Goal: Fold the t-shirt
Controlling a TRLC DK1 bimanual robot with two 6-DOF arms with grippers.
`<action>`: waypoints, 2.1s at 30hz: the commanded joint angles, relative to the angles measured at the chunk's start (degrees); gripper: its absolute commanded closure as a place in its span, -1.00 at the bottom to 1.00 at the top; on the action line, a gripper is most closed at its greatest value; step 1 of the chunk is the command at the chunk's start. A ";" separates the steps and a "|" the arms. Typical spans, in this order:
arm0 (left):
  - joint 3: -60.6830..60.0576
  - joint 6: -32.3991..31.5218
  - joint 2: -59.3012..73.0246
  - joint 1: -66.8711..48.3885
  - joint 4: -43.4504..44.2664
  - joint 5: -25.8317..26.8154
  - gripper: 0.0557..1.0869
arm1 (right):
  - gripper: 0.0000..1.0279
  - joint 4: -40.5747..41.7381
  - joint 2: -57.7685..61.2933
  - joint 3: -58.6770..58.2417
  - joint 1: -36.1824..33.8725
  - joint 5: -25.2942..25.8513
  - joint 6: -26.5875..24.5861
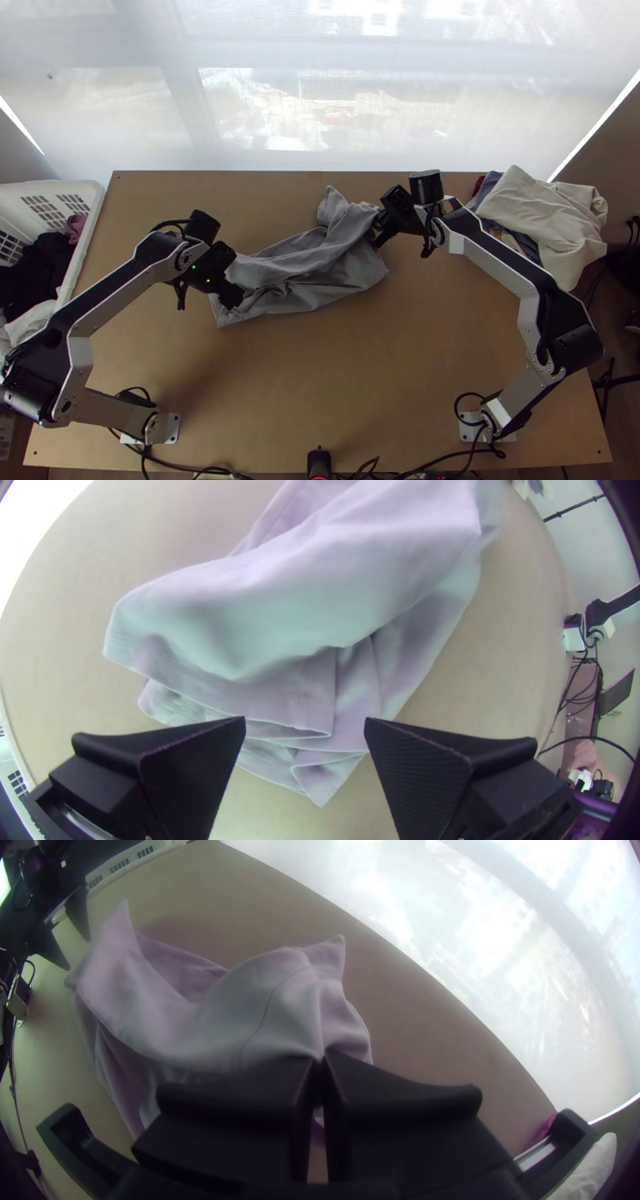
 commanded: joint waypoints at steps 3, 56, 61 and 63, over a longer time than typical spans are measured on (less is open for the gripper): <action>0.02 -1.03 3.38 0.11 2.05 -0.73 -0.60 | 0.95 -0.21 -0.92 -1.16 0.02 -0.03 -0.06; 29.47 -3.93 -23.16 4.59 -10.08 0.68 0.93 | 0.95 -15.32 -36.25 -0.02 -5.17 5.60 -0.85; 31.49 -4.11 -27.55 3.19 -10.25 -0.46 0.93 | 0.95 -17.17 -45.13 -0.64 -4.73 8.85 -3.75; 32.81 -3.75 -28.87 3.27 -10.25 -0.81 0.93 | 0.95 -17.26 -48.82 -0.81 -4.38 9.81 -4.10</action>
